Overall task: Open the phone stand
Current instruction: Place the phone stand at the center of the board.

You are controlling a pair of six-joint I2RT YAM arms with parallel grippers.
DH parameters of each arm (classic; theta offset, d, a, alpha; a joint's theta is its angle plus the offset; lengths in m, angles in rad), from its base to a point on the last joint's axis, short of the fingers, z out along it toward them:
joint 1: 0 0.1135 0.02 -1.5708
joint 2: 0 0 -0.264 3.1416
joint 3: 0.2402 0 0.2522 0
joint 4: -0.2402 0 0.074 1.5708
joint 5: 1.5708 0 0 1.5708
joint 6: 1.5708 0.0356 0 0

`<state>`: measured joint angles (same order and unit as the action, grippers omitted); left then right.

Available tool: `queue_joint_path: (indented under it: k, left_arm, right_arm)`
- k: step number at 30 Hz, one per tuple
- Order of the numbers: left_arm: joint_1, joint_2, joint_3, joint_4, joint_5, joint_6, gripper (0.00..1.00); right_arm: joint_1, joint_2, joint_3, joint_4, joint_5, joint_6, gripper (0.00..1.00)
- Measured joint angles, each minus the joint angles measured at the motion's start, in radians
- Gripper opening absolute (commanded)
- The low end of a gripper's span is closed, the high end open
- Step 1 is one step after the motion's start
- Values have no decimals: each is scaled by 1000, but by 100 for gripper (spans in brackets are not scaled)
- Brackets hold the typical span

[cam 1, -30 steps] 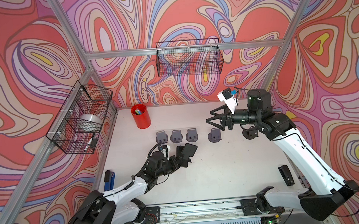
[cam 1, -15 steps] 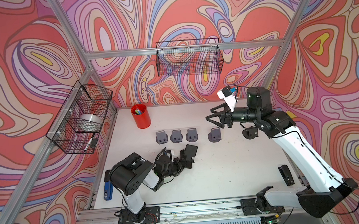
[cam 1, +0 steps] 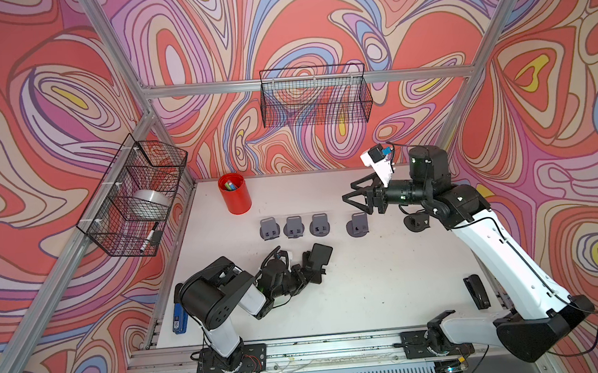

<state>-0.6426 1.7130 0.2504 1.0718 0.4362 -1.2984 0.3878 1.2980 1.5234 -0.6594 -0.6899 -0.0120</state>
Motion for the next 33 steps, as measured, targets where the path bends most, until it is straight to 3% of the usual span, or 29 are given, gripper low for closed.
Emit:
queue_joint_path:
  k: [4, 12, 19, 33]
  left_arm:
    - [0, -24, 9, -56, -4, 18, 22]
    - [0, -82, 18, -168, -16, 43, 36]
    - [0, -167, 26, -305, -35, 80, 40]
    - [16, -488, 115, -929, -161, 268, 47]
  right_arm:
    - [0, 0, -12, 1, 3, 4, 69]
    - [0, -13, -23, 2, 8, 6, 69]
    - [0, -20, -32, 11, 10, 7, 69]
    - [0, -29, -65, 43, 14, 29, 70]
